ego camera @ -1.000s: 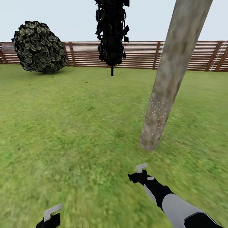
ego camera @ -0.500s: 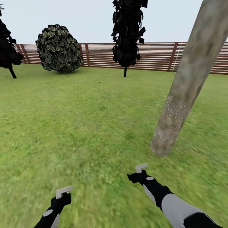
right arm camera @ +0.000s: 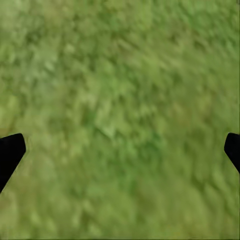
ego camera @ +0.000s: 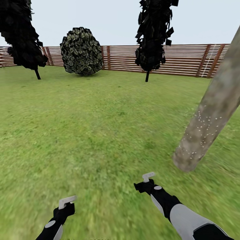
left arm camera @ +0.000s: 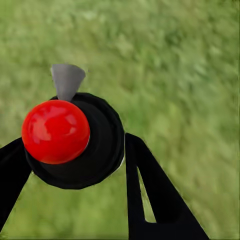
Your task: In the garden, pick up the pesticide atomizer on the floor and spray pesticide onto both trees until each tree trunk is fully covered.
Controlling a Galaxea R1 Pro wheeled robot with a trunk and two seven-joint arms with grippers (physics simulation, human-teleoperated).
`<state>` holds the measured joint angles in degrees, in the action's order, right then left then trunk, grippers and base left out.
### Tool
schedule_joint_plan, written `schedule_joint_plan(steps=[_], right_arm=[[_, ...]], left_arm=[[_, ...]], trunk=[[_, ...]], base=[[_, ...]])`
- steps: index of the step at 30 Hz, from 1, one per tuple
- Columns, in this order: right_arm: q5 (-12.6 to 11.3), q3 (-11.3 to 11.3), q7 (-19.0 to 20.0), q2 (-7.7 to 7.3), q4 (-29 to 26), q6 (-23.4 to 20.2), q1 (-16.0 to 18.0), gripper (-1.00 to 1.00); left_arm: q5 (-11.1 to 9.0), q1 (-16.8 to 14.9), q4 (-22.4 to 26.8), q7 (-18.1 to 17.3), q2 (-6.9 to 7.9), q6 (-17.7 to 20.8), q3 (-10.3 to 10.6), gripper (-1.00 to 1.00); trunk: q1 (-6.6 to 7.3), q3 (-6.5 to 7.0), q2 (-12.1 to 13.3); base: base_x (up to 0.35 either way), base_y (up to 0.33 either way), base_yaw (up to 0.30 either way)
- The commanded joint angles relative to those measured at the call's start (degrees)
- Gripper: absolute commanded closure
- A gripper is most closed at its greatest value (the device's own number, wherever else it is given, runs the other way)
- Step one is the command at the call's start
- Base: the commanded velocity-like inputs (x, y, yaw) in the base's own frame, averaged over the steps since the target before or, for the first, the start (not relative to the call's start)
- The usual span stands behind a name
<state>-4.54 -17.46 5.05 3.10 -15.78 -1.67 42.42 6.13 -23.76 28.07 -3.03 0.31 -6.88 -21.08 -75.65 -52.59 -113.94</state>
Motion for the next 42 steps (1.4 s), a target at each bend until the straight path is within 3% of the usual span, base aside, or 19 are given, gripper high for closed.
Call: schedule_joint_plan(steps=[1,27,42], right_arm=[[-0.47,-0.30,0.03,-0.03,-0.04,-0.18,0.03,-1.00],[-0.47,-0.30,0.02,-0.03,-0.04,-0.18,0.03,-1.00],[-0.47,-0.30,-0.02,-0.03,-0.04,-0.18,0.03,-1.00]], left_arm=[[0.57,-0.06,-0.09,-0.31,-0.05,-0.24,-0.45,1.00],[0.24,-0.07,-0.38,-0.31,-0.05,-0.25,-0.54,1.00],[0.22,-0.08,-0.38,-0.31,-0.05,-0.24,-0.54,1.00]], trunk=[[0.01,-0.04,-0.02],[0.01,0.69,-0.02],[0.01,0.90,-0.02]], base=[[0.000,0.277,0.280],[0.020,0.306,0.278],[0.130,0.305,0.165]])
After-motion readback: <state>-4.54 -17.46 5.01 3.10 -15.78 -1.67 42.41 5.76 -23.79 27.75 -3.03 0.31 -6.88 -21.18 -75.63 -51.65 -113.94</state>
